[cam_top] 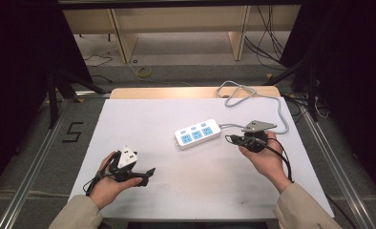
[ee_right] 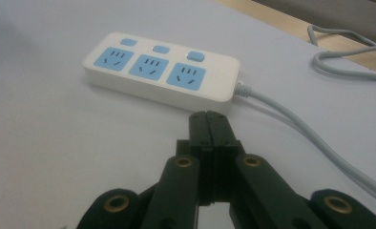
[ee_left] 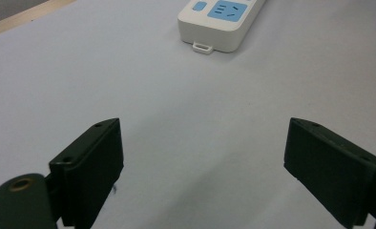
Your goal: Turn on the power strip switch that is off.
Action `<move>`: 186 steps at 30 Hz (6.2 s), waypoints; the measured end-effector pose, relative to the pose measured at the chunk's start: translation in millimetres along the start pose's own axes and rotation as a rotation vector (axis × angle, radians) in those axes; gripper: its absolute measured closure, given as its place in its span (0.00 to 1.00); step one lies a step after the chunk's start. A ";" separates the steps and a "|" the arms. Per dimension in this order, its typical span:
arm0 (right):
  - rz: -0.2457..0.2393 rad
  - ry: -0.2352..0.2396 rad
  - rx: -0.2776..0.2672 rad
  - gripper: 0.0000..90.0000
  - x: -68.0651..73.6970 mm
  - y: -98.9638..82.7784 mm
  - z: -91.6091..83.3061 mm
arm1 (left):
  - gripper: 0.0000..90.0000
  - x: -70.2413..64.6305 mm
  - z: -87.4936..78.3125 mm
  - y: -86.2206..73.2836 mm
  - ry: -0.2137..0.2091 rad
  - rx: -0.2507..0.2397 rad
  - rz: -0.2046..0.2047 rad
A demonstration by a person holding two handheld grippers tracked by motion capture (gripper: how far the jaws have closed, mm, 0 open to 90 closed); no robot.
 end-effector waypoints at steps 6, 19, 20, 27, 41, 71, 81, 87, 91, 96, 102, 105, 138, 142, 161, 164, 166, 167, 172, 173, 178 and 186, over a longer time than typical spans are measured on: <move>-0.003 -0.003 0.007 1.00 0.2 2.1 4.4 | 0.14 -0.1 0.1 0.1 -0.001 0.001 0.001; -0.004 -0.005 0.020 1.00 -0.4 6.4 13.0 | 0.15 -0.6 0.5 0.5 -0.002 0.000 0.000; -0.006 -0.005 0.021 1.00 -0.2 7.2 14.2 | 0.15 -0.7 0.5 0.5 -0.002 0.000 0.000; -0.005 -0.006 0.019 1.00 -0.3 9.7 18.8 | 0.15 -0.9 0.6 0.7 -0.003 -0.002 -0.002; -0.008 -0.008 0.028 1.00 -1.3 13.3 28.9 | 0.15 -1.2 0.8 0.9 -0.004 -0.002 0.000; -0.003 -0.013 0.061 1.00 -2.0 19.5 53.2 | 0.15 -1.3 1.5 1.3 -0.007 -0.003 0.001; -0.011 -0.015 0.084 1.00 -2.2 21.6 63.7 | 0.15 -1.4 1.9 1.4 -0.009 -0.005 -0.003; -0.012 -0.010 0.092 1.00 -2.0 22.0 68.1 | 0.15 -1.7 2.3 1.4 -0.011 -0.005 -0.007; -0.012 -0.010 0.091 1.00 -1.9 23.9 69.2 | 0.15 -1.7 2.3 1.5 -0.011 -0.004 -0.006; -0.010 -0.009 0.090 1.00 -1.4 26.4 70.8 | 0.15 -1.7 2.3 1.5 -0.011 -0.004 -0.005; -0.007 -0.009 0.090 1.00 -0.7 28.0 73.4 | 0.15 -1.8 2.3 1.6 -0.012 -0.002 -0.005; -0.013 -0.010 0.088 1.00 -0.6 30.1 74.9 | 0.15 -1.8 2.5 1.6 -0.012 -0.005 -0.005; 0.004 -0.012 0.111 1.00 -2.2 34.1 94.2 | 0.15 -2.1 2.6 1.9 -0.015 -0.005 -0.006; 0.000 -0.010 0.112 1.00 -3.0 34.2 96.9 | 0.15 -2.1 2.8 1.9 -0.015 -0.005 -0.006; 0.003 -0.012 0.128 1.00 -4.1 36.3 107.8 | 0.15 -2.5 3.0 2.0 -0.015 -0.005 -0.008; 0.007 -0.012 0.129 1.00 -4.1 37.1 109.7 | 0.15 -2.1 3.2 1.9 -0.016 -0.005 -0.005; 0.005 -0.012 0.130 1.00 -3.8 37.4 110.7 | 0.15 -2.0 3.2 1.9 -0.016 -0.005 -0.005; 0.002 -0.011 0.130 1.00 -3.6 37.5 111.3 | 0.15 -2.2 3.2 1.9 -0.016 -0.004 -0.007; 0.005 0.000 0.136 1.00 -1.8 37.7 114.6 | 0.15 -2.1 3.3 2.0 -0.016 -0.005 -0.005; 0.003 0.000 0.136 1.00 -1.9 37.6 115.3 | 0.15 -2.1 3.2 2.0 -0.017 -0.005 -0.004; 0.011 0.001 0.140 1.00 -2.3 37.0 119.2 | 0.15 -2.1 3.2 2.0 -0.017 -0.005 -0.005; 0.018 0.002 0.143 1.00 -2.3 37.0 122.9 | 0.15 -2.1 3.4 1.9 -0.018 -0.004 -0.002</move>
Point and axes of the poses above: each handheld gripper's, and its own axes: z roughly forward along the jaws, y roughly out of its top, x roughly to its left, the point moved 5 cm from there along z, roughly forward along the jaws, and after that the axes turned 9 degrees about -x, right-handed, at the moved point
